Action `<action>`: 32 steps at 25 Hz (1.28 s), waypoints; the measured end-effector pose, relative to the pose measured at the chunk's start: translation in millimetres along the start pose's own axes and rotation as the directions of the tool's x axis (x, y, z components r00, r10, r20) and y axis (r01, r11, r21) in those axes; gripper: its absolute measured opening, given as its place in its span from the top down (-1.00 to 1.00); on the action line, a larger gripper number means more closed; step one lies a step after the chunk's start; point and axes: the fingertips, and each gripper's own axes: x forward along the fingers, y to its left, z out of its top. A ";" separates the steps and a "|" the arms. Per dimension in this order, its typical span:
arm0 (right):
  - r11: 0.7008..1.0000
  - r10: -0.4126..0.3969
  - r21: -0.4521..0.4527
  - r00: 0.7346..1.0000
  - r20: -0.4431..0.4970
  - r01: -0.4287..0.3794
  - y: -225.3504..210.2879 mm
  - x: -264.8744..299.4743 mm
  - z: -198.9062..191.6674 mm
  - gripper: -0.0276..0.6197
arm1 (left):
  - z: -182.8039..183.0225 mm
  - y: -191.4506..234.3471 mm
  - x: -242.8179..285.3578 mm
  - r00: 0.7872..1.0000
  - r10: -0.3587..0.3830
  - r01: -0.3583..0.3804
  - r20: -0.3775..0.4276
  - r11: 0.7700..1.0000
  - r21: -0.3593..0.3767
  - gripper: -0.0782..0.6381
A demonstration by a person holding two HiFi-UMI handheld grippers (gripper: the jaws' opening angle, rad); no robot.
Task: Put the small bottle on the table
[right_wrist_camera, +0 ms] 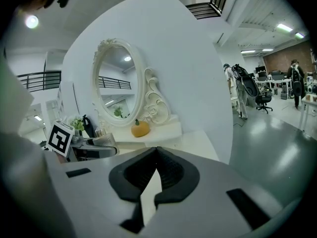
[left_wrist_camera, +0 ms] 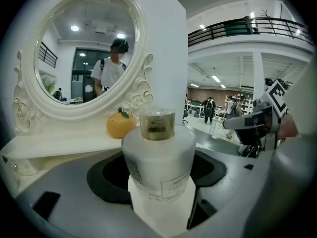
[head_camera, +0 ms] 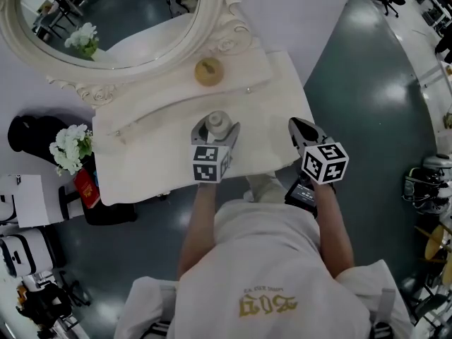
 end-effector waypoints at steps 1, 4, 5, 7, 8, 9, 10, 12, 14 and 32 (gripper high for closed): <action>1.000 0.001 0.002 1.000 -0.004 -0.001 -1.0 1.8 -0.5 0.88 | -1.3 0.3 2.0 1.000 0.000 0.000 -0.005 1.000 0.000 -0.20; 1.000 -0.005 0.005 1.000 -0.011 0.005 -5.9 6.8 -1.1 0.88 | -6.3 2.3 8.7 1.000 -0.004 0.004 -0.021 1.000 0.004 -0.20; 1.000 -0.006 0.004 1.000 -0.015 0.006 -7.2 8.6 -1.6 0.88 | -8.9 3.5 10.8 1.000 -0.002 0.003 -0.027 1.000 0.003 -0.20; 1.000 -0.003 0.009 1.000 -0.026 0.003 -8.6 12.0 -3.6 0.88 | -15.1 6.5 14.0 0.999 0.002 -0.002 -0.043 1.000 -0.002 -0.20; 1.000 -0.001 0.013 1.000 -0.031 0.002 -9.6 13.7 -4.5 0.88 | -17.5 7.4 16.0 0.999 0.003 -0.003 -0.050 1.000 -0.004 -0.20; 1.000 -0.001 0.016 0.999 -0.036 0.002 -11.1 15.5 -5.1 0.88 | -19.5 7.8 18.3 0.998 0.002 -0.003 -0.058 1.000 -0.004 -0.20; 1.000 -0.002 0.019 0.999 -0.040 0.002 -12.7 17.4 -5.9 0.88 | -21.4 7.9 20.7 0.998 0.001 -0.001 -0.065 1.000 -0.002 -0.20; 1.000 -0.003 0.022 0.999 -0.050 0.004 -15.7 21.7 -8.2 0.88 | -25.9 7.8 25.3 0.997 -0.004 0.004 -0.080 1.000 0.005 -0.20; 1.000 -0.003 0.025 0.998 -0.063 0.005 -18.5 26.3 -12.1 0.88 | -32.0 7.7 29.9 0.995 -0.007 0.008 -0.099 1.000 0.011 -0.20; 0.999 -0.024 0.036 0.988 -0.152 0.030 -46.9 62.2 -38.9 0.88 | -58.3 8.2 92.7 0.987 -0.036 0.044 -0.159 0.998 0.043 -0.20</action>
